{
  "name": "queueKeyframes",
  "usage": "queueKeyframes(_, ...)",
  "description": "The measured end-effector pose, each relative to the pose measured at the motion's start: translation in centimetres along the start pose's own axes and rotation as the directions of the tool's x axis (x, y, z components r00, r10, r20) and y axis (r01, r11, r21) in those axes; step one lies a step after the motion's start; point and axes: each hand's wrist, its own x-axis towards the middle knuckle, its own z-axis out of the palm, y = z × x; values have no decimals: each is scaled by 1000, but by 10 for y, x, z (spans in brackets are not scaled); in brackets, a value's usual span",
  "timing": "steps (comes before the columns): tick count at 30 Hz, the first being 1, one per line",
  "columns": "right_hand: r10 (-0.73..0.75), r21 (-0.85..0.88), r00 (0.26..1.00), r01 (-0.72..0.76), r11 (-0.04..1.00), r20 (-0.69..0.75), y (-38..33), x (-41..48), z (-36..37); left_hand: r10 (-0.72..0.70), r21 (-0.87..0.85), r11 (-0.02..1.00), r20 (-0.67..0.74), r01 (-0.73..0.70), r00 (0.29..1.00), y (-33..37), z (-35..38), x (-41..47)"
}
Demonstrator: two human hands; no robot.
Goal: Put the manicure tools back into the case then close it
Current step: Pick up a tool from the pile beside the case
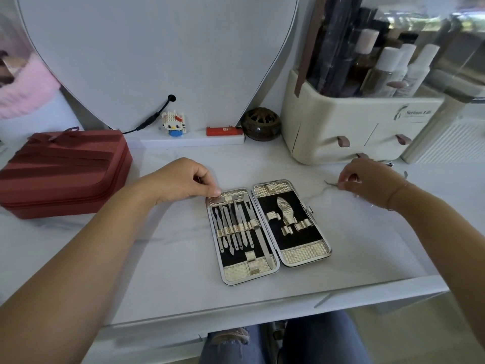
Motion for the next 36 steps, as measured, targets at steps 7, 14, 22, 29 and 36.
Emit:
queueKeyframes(7,-47,-155,999,49,987,15,-8,-1,4,8,14,1000,-1,-8,1000,-1,0,0)
queueKeyframes(14,-152,-168,988,147,975,-22,-24,-7,5,11,17,1000,-3,-11,1000,-1,0,0)
queueKeyframes(22,-172,325,955,247,913,-243,-76,-4,-10,11,28,1000,2,-11,1000,0,-1,1)
queueKeyframes(29,-276,906,961,138,400,-25,-134,2,2,3,24,1000,2,-3,1000,0,-1,1)
queueKeyframes(36,-148,940,989,29,339,23,-159,13,23,13,38,999,13,-13,1000,4,-1,-1)
